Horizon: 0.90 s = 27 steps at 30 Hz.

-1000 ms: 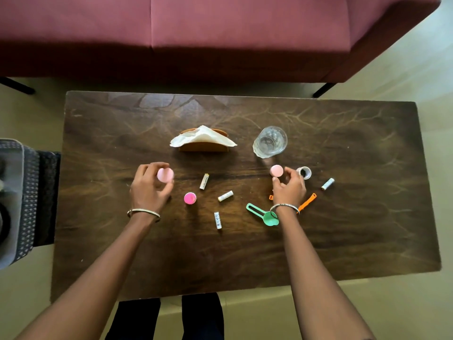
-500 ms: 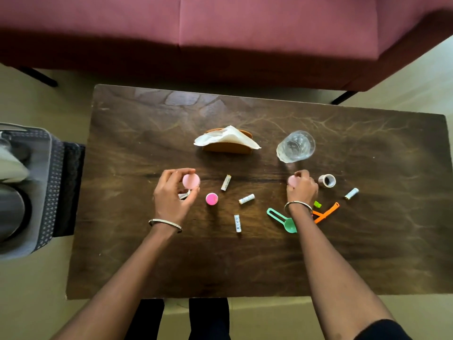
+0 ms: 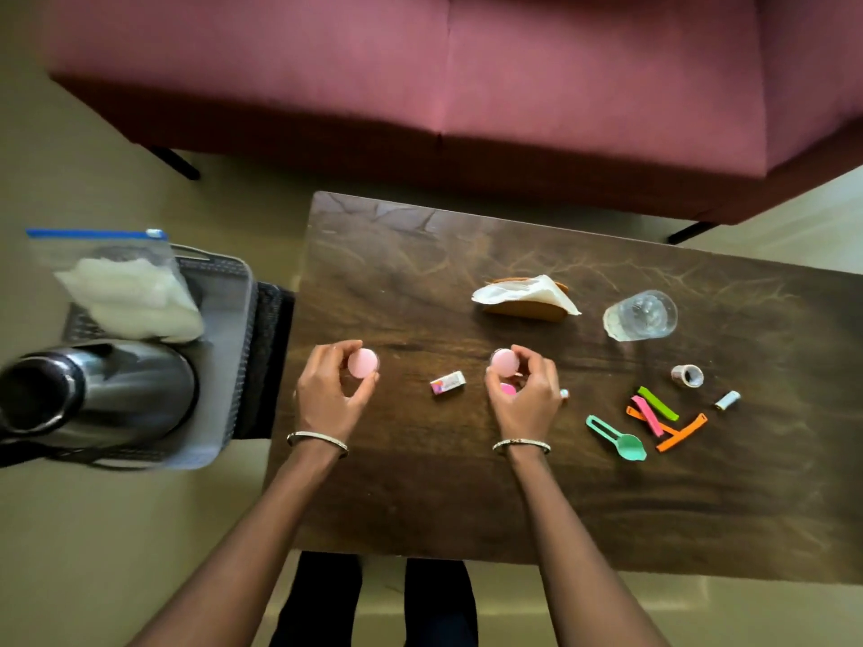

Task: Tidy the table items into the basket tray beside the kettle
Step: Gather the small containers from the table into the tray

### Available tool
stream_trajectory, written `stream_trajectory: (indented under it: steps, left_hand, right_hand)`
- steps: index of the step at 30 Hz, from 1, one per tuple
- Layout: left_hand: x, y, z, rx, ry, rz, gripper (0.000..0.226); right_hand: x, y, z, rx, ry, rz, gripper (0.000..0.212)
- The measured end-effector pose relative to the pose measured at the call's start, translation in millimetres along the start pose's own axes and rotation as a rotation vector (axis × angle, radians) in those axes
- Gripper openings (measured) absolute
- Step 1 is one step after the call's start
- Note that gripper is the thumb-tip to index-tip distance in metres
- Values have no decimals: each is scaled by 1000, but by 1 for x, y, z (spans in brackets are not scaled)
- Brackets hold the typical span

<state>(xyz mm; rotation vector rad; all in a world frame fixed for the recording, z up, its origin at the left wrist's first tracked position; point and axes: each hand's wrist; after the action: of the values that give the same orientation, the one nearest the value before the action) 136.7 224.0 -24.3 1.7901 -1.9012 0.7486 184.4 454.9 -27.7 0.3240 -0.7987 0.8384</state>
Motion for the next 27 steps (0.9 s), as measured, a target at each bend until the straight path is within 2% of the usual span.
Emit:
stream_trajectory:
  steps: [5,12,19,22,27]
  left_hand:
    - [76,16,34,70,143,-41,38]
    - [148,66,102,281,300,-119,35]
    - [150,103,143,408,382,-39,33]
    - [136,113,158,449,415,14,32]
    - [114,137,173,479,425,9,34]
  right_hand:
    - [-57,-57,79,106,91,100,36]
    - [-153,-104,176,153,196,268,43]
    - [-232,-105,231,204,141,334,38]
    - [-259,-94,238,196,109,346,36]
    - [-289,-68,237,222,27,424,43]
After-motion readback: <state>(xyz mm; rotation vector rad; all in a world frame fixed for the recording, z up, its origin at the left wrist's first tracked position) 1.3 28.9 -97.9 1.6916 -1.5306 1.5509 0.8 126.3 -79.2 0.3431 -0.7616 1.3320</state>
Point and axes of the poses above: each hand's wrist, its own y-axis towards the middle knuckle, its own x-axis out of the back of the hand, z = x × y, and after that the axes turned 1 degree about z, right-handed
